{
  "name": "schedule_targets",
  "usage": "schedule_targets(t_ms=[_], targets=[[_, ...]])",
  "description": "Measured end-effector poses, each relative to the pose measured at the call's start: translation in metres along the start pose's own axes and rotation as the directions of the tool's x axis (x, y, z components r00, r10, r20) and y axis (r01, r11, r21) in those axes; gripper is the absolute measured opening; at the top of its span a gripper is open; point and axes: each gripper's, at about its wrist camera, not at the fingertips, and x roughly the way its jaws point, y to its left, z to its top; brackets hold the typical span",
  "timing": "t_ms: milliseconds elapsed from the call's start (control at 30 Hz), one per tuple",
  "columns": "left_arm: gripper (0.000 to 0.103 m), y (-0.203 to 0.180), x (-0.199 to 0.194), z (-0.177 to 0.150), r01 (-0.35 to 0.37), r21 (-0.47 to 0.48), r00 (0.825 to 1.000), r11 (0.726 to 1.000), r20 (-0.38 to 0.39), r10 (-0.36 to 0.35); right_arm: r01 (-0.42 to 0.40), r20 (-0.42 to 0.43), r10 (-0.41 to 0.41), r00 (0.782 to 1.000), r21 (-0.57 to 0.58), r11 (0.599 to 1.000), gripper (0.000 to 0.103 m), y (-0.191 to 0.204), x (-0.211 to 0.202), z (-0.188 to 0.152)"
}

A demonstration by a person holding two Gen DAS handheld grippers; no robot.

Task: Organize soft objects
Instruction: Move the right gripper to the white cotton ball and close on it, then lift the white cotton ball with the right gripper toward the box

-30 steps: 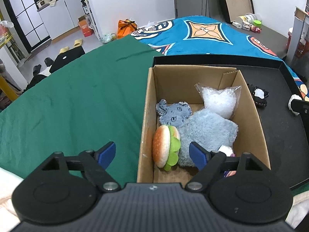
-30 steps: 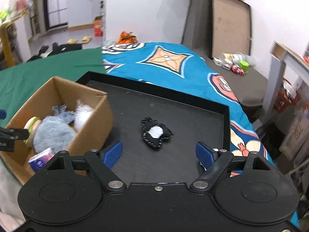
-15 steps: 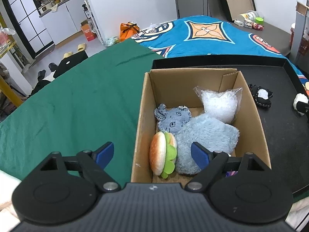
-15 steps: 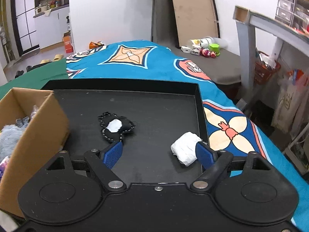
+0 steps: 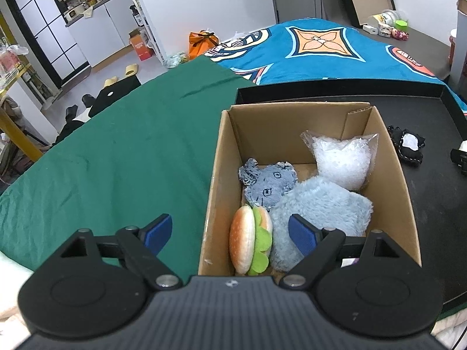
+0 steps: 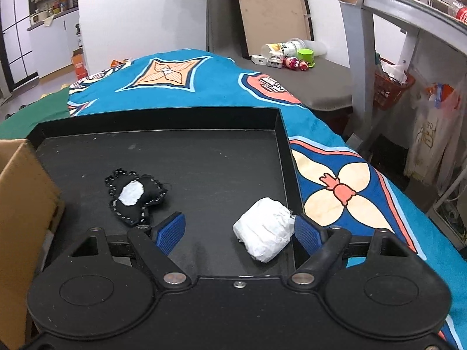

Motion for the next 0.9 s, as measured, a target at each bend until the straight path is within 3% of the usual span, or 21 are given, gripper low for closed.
schedule_targets(t_ms=[267,400,900], targets=[[0.086,-0.001,0.002,0.001,-0.01,0.0,1.0,1.0,0.001,0.01,0.0,-0.023,0.001,1.0,0.029,1.0,0.076,-0.004,0.019,0.004],[0.086,-0.001,0.003,0.001,-0.009,0.0,1.0,1.0,0.001,0.009,-0.027,-0.063,0.031,0.998,0.062,0.998,0.045,-0.008,0.024,0.001],[0.086,0.001,-0.001,-0.002,0.002,0.008,1.0,1.0,-0.002,-0.002,-0.081,-0.052,0.085,0.995,0.081,0.993,0.044,-0.009,-0.009,-0.007]])
